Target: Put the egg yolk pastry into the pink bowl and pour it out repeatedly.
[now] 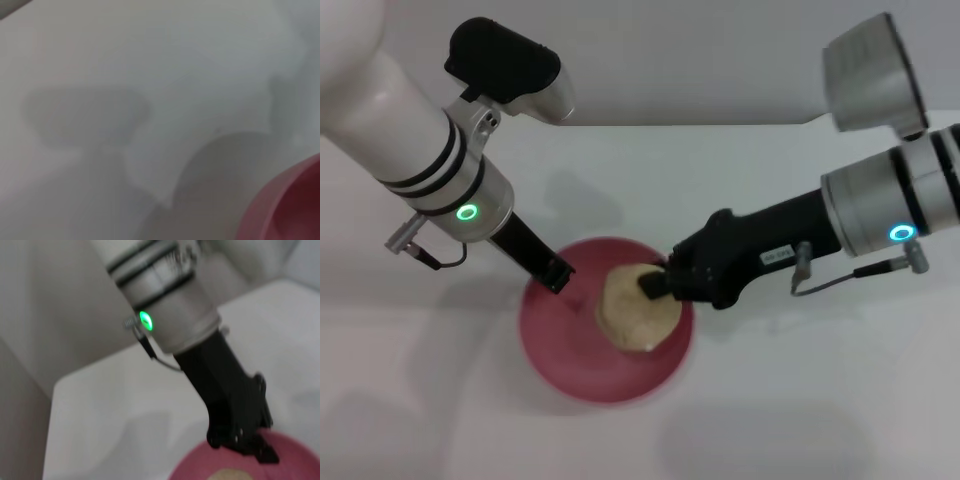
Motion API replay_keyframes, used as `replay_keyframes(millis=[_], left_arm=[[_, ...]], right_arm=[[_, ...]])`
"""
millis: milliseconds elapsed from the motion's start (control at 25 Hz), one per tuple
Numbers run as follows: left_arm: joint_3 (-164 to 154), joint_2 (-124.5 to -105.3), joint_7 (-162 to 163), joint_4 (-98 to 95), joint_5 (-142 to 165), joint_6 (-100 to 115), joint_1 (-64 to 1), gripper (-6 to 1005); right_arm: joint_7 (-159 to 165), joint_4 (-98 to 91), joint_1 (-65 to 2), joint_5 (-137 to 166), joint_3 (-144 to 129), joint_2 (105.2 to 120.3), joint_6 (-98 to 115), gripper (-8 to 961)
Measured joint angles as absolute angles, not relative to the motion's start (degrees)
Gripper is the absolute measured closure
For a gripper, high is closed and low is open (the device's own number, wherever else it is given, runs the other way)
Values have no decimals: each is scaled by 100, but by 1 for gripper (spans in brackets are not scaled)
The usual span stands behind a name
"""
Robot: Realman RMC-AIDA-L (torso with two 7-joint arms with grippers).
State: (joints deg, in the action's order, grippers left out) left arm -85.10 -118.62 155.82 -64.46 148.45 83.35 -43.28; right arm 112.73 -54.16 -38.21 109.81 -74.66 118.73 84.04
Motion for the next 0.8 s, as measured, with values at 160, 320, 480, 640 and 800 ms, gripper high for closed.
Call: replay_keyframes(millis=[160, 320, 480, 640, 800], left_arm=[[-8502, -11857, 15605, -6473, 14785, 8315, -4341, 1000], [-8498, -11852, 15608, -6459, 14757, 8187, -4326, 999], [-8477, -11848, 15609, -6540, 14742, 8087, -4276, 999], [-8544, -11830, 15574, -7098, 14728, 7465, -3812, 999], [-8908, -11824, 15507, -7835, 14723, 6777, -3174, 999]], right_arm=[[11438, -5340, -3876, 11058, -7488, 11869, 8342, 887], [11446, -5383, -3809, 11030, -7368, 11860, 8363, 786], [11517, -5408, -3720, 11020, -6982, 11858, 8339, 625], [11778, -5359, -3379, 11018, -5805, 11854, 8270, 527], [11837, -5295, -3071, 11043, -4912, 11845, 8305, 454]])
